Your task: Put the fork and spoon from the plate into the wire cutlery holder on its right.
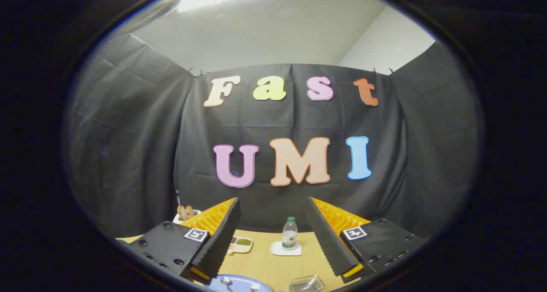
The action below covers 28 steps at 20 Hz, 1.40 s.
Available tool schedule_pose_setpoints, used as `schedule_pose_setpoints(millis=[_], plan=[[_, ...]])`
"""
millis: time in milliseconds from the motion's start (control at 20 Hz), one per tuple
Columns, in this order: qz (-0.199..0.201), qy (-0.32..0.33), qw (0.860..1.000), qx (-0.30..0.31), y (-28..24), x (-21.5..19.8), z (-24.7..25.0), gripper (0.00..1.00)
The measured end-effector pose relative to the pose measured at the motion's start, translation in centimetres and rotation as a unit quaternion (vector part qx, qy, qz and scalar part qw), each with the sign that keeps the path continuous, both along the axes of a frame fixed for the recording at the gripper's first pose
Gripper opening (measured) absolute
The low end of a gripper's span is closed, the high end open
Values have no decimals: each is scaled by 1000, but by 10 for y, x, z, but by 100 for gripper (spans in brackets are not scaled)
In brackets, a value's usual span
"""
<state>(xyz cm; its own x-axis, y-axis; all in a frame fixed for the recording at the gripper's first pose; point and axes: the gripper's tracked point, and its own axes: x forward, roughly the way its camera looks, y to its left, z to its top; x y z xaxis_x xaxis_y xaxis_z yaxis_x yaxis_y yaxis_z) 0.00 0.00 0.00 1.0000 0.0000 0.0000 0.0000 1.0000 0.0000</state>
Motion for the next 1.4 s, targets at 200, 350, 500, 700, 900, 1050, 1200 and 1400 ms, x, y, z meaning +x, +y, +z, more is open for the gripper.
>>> schedule_pose_setpoints(millis=[200, 350, 500, 700, 900, 1050, 1200, 1400], plan=[[-1, 20, 1000, 1, 3, -1, -15, 98], [2, 28, 1000, 7, 4, -2, -18, 98], [4, 28, 1000, 12, 8, -2, -19, 98], [14, 37, 999, 7, 16, -4, -29, 98], [28, 51, 998, 8, 25, -7, -44, 98], [44, 77, 996, 12, 34, -8, -65, 98], [68, 123, 990, 21, 44, -12, -99, 98], [77, 184, 980, -8, 47, -17, -149, 98]])
